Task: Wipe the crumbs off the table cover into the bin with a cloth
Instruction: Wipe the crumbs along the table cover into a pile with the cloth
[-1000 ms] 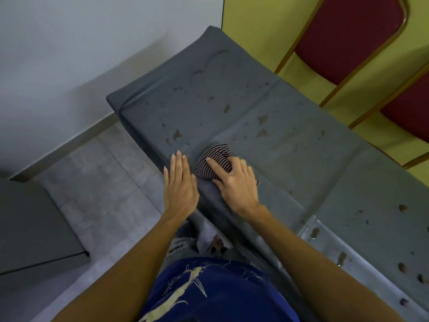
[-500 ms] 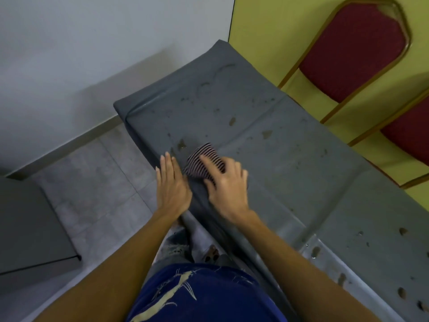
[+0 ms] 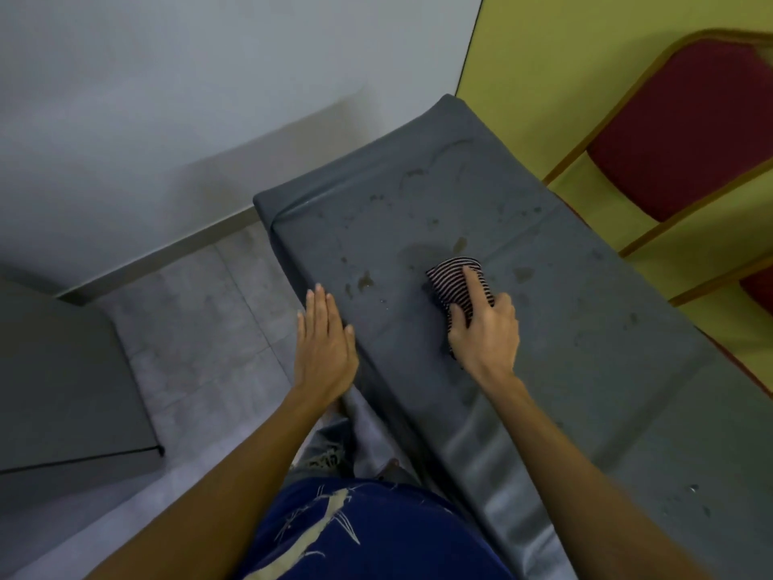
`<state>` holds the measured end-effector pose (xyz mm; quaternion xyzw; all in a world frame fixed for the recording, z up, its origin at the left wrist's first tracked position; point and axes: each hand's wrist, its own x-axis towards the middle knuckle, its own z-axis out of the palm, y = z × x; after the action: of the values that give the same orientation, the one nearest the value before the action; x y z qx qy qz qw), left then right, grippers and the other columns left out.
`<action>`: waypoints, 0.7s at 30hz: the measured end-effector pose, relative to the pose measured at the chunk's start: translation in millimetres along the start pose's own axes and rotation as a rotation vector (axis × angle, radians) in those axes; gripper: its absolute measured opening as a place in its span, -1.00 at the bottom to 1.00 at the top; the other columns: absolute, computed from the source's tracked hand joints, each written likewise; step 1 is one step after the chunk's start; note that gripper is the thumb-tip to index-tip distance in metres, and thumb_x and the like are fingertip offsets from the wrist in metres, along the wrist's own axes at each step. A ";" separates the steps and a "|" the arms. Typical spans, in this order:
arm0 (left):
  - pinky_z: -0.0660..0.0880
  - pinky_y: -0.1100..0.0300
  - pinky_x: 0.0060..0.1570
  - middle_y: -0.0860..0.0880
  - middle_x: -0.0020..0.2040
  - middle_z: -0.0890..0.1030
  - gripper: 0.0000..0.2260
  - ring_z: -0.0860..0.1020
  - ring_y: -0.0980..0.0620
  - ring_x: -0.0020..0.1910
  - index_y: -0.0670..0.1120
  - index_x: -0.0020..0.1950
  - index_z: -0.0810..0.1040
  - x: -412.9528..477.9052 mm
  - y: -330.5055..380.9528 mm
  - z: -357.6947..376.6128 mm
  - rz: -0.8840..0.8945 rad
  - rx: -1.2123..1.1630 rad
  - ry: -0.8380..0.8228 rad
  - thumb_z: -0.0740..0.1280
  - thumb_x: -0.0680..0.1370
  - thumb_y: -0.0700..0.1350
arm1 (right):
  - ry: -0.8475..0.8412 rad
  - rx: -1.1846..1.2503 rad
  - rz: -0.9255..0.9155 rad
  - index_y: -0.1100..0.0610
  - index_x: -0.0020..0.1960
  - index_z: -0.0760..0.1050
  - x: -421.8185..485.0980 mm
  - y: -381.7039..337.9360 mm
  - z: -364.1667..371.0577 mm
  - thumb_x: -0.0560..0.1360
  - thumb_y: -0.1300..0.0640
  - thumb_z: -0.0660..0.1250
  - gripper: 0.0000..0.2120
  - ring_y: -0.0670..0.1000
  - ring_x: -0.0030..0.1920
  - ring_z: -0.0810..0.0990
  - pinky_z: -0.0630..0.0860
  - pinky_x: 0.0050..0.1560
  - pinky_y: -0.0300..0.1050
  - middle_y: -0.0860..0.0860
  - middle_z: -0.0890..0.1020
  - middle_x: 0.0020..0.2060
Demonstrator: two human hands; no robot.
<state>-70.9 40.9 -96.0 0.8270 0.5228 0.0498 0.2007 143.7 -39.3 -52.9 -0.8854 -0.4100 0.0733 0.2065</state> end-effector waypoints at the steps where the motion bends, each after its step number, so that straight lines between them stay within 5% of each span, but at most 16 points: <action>1: -0.25 -0.01 0.53 -0.18 0.60 -0.16 -0.41 -0.19 -0.11 0.59 -0.26 0.59 -0.08 6.9 -2.6 -3.7 -0.028 -0.025 0.011 -0.16 0.64 0.05 | 0.025 0.012 -0.070 -0.05 0.54 0.30 -3.1 -13.4 3.0 0.54 0.04 0.37 -0.40 0.28 -0.09 0.50 0.54 -0.07 0.17 0.22 0.47 -0.01; 5: -0.20 -0.07 0.55 -0.17 0.61 -0.16 -0.45 -0.20 -0.09 0.59 -0.25 0.59 -0.09 42.1 -13.6 -17.0 -0.041 -0.070 0.021 -0.05 0.69 0.00 | -0.059 -0.026 -0.436 -0.06 0.53 0.30 -15.8 -79.1 31.8 0.54 0.04 0.33 -0.43 0.23 -0.12 0.48 0.48 -0.14 0.09 0.20 0.49 -0.01; 11: -0.17 -0.13 0.55 -0.09 0.60 -0.26 -0.40 -0.25 -0.05 0.58 -0.15 0.60 -0.21 53.7 -34.7 -16.4 -0.016 -0.058 -0.075 0.04 0.67 -0.01 | -0.185 -0.074 -0.548 -0.14 0.52 0.30 2.2 -76.3 48.3 0.54 -0.01 0.33 -0.44 0.19 -0.09 0.49 0.45 -0.13 0.06 0.15 0.49 -0.01; 14: -0.20 -0.08 0.54 -0.07 0.60 -0.26 -0.46 -0.22 -0.03 0.59 -0.14 0.60 -0.21 53.1 -27.6 -18.9 -0.066 -0.095 -0.060 -0.07 0.70 0.01 | -0.108 -0.135 -0.432 -0.18 0.52 0.29 36.3 -49.6 40.3 0.51 -0.02 0.35 -0.40 0.23 -0.09 0.49 0.49 -0.09 0.11 0.18 0.48 -0.02; 18: -0.16 -0.06 0.55 -0.06 0.60 -0.27 -0.46 -0.22 -0.01 0.59 -0.14 0.60 -0.21 52.4 -28.0 -20.4 -0.039 -0.141 -0.042 -0.07 0.70 0.00 | -0.034 -0.011 -0.027 -0.08 0.55 0.26 57.5 -34.8 35.0 0.56 -0.01 0.35 -0.40 0.30 -0.10 0.51 0.54 -0.04 0.19 0.25 0.46 0.01; 21: -0.13 -0.03 0.56 -0.06 0.61 -0.23 -0.47 -0.19 -0.01 0.59 -0.14 0.60 -0.19 53.3 -26.2 -15.5 -0.047 -0.183 -0.007 -0.06 0.70 -0.01 | 0.011 0.119 -0.104 -0.05 0.55 0.27 37.8 -66.7 40.7 0.57 0.00 0.34 -0.42 0.27 -0.09 0.52 0.56 -0.06 0.13 0.23 0.46 0.04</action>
<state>-73.7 102.1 -98.7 0.7929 0.5345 0.0898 0.2785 109.8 40.4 -59.8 -0.8495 -0.4492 0.0819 0.2644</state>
